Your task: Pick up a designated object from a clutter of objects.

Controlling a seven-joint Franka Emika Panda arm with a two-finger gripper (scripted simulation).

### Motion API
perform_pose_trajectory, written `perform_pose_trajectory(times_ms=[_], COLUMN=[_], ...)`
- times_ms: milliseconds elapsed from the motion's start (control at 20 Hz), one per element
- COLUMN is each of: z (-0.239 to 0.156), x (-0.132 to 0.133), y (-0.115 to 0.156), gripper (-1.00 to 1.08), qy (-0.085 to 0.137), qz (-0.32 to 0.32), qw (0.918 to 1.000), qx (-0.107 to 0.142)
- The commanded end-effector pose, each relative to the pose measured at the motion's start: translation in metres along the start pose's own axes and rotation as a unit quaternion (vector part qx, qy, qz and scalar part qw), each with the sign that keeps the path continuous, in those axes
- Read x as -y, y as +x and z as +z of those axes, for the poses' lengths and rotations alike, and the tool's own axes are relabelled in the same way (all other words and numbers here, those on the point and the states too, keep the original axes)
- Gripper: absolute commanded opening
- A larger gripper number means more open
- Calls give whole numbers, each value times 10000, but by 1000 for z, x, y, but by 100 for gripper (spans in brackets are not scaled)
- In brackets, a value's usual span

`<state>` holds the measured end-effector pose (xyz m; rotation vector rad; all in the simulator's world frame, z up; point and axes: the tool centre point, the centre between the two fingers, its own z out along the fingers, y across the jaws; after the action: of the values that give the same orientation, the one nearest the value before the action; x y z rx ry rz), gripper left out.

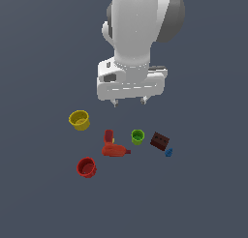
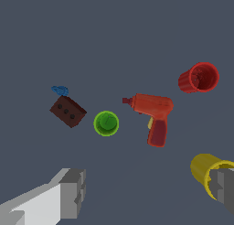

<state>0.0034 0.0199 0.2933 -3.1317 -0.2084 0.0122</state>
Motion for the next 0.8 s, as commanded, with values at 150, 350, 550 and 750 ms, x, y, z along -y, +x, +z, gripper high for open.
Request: perform_pose_trajectory(times_ms=[150, 350, 550, 750], z=[18, 37, 60, 83], x=[3, 6, 10, 14], y=[4, 8, 11, 13], gripper=[100, 100, 100, 100], qy=[-30, -55, -78, -93], qz=[-460, -939, -1517, -2102], qw=[9989, 9956, 9884, 9776], qx=[4, 8, 13, 18])
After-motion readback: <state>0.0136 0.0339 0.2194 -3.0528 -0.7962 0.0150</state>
